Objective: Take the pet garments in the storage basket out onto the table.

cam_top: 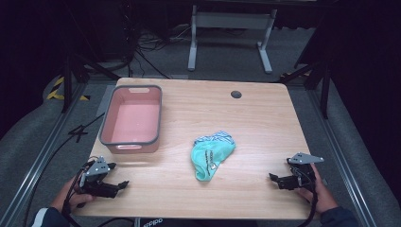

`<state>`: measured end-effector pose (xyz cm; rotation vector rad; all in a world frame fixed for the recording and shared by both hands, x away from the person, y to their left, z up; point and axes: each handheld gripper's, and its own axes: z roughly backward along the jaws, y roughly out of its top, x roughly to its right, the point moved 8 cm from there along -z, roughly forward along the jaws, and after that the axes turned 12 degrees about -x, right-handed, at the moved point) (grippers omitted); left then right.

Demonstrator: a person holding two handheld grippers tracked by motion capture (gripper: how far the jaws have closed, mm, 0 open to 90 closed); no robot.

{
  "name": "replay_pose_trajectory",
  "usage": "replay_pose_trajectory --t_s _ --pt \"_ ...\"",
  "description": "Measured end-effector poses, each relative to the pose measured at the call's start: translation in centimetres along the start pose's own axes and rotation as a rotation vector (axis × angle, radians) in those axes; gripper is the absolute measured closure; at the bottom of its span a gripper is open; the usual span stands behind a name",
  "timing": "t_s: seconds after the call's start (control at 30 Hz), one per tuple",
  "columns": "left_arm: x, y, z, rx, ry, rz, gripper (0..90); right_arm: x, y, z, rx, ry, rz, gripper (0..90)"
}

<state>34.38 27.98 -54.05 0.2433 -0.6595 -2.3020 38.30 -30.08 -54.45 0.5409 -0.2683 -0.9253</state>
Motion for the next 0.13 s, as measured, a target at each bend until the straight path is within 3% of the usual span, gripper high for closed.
replay_pose_trajectory --t_s 0.13 --pt "0.0 0.0 0.0 0.001 0.0 0.0 13.6 0.0 0.0 0.0 0.0 0.0 0.0 0.7"
